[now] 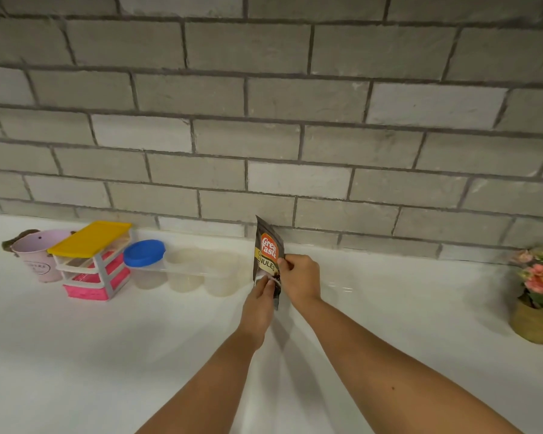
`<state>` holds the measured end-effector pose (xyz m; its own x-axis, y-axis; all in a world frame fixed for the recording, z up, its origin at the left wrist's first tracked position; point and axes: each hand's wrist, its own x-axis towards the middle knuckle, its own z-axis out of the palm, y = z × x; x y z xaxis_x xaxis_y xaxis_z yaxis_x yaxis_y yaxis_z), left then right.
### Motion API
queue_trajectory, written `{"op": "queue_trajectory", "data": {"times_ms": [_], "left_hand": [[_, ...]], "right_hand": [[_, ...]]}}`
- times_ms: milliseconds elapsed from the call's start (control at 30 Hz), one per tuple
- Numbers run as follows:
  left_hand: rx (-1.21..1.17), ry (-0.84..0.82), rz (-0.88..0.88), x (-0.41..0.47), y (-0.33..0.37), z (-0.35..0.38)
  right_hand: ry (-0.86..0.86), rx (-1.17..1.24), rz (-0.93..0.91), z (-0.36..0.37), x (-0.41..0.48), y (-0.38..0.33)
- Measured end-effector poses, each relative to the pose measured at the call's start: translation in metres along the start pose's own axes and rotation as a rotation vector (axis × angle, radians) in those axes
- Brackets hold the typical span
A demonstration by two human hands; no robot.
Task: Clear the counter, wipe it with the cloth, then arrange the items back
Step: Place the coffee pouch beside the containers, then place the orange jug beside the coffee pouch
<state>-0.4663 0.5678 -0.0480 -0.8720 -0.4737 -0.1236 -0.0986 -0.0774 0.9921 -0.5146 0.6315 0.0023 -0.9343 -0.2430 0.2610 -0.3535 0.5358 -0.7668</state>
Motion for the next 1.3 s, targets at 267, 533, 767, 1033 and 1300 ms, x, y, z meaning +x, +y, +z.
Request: {"op": "queue_trajectory", "data": {"times_ms": [267,533,767,1033,1300], "left_hand": [[-0.015,0.043,-0.01,-0.012,0.003,0.0],[0.023,0.092,0.019,-0.032,0.015,0.005],[0.064,0.131,0.002,-0.052,0.02,0.025],[0.122,-0.018,0.01,-0.083,0.03,0.076],[0.093,-0.196,0.027,-0.12,0.037,0.146]], "right_hand": [[-0.075,-0.048,0.025,-0.009,-0.011,0.0],[-0.065,-0.045,0.068,-0.037,-0.027,0.002],[0.009,-0.037,0.045,-0.076,-0.046,0.012],[0.107,-0.046,0.128,-0.132,-0.074,0.038],[0.311,-0.073,0.264,-0.211,-0.103,0.069]]}}
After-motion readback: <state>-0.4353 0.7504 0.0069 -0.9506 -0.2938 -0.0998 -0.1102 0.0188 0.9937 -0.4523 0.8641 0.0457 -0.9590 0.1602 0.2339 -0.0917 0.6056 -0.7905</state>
